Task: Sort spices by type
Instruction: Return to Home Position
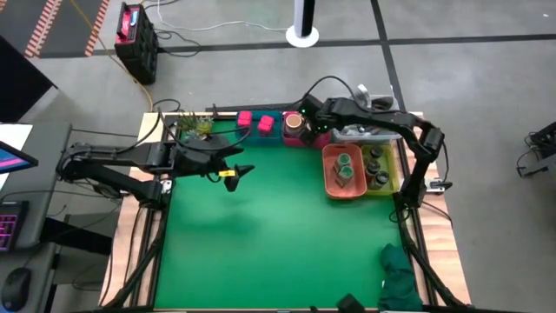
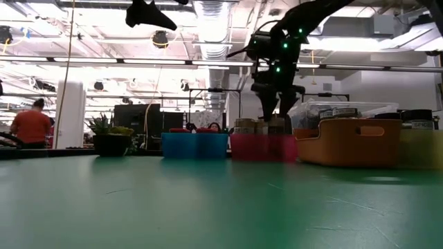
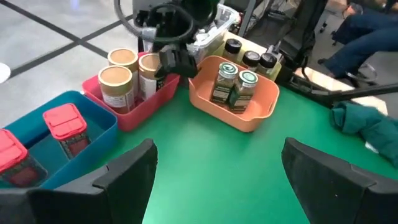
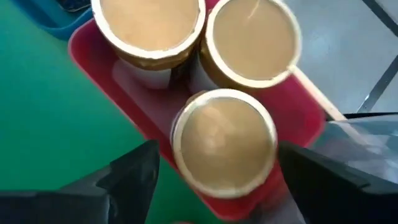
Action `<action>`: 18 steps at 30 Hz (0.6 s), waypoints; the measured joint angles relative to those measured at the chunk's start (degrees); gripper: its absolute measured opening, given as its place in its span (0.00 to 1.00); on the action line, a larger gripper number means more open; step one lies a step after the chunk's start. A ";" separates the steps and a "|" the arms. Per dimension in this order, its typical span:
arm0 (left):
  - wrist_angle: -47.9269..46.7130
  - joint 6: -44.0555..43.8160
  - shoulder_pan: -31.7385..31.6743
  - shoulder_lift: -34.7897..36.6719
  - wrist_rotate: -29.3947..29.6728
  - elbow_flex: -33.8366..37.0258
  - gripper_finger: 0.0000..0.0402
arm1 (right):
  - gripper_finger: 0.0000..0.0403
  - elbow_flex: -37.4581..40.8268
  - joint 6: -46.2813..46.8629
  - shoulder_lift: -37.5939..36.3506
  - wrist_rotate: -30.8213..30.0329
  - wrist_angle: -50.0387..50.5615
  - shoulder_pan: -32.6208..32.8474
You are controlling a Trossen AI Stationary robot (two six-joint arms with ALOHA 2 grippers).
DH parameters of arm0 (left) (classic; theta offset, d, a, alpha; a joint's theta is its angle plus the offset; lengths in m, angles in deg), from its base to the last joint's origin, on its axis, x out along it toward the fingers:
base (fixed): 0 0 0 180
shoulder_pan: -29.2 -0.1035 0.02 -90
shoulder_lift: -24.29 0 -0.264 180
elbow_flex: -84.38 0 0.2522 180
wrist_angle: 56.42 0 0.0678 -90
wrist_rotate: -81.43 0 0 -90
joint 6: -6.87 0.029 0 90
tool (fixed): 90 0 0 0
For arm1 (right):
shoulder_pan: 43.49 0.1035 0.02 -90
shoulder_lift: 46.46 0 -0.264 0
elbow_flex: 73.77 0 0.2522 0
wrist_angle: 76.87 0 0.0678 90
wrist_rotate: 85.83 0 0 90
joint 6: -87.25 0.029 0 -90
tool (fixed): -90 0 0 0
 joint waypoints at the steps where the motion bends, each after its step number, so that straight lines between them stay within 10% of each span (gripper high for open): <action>1: 0.05 -0.65 0.00 0.32 0.00 -0.05 0.82 | 0.86 -0.89 -0.40 -0.31 0.03 1.30 0.09; 8: 6.44 -0.59 0.02 5.91 1.72 -0.63 0.82 | 0.86 -1.08 -1.48 -11.02 4.85 -2.42 0.85; 18: 14.84 6.24 0.07 14.55 2.97 9.68 0.82 | 0.83 28.94 7.85 -35.87 14.78 -28.84 3.93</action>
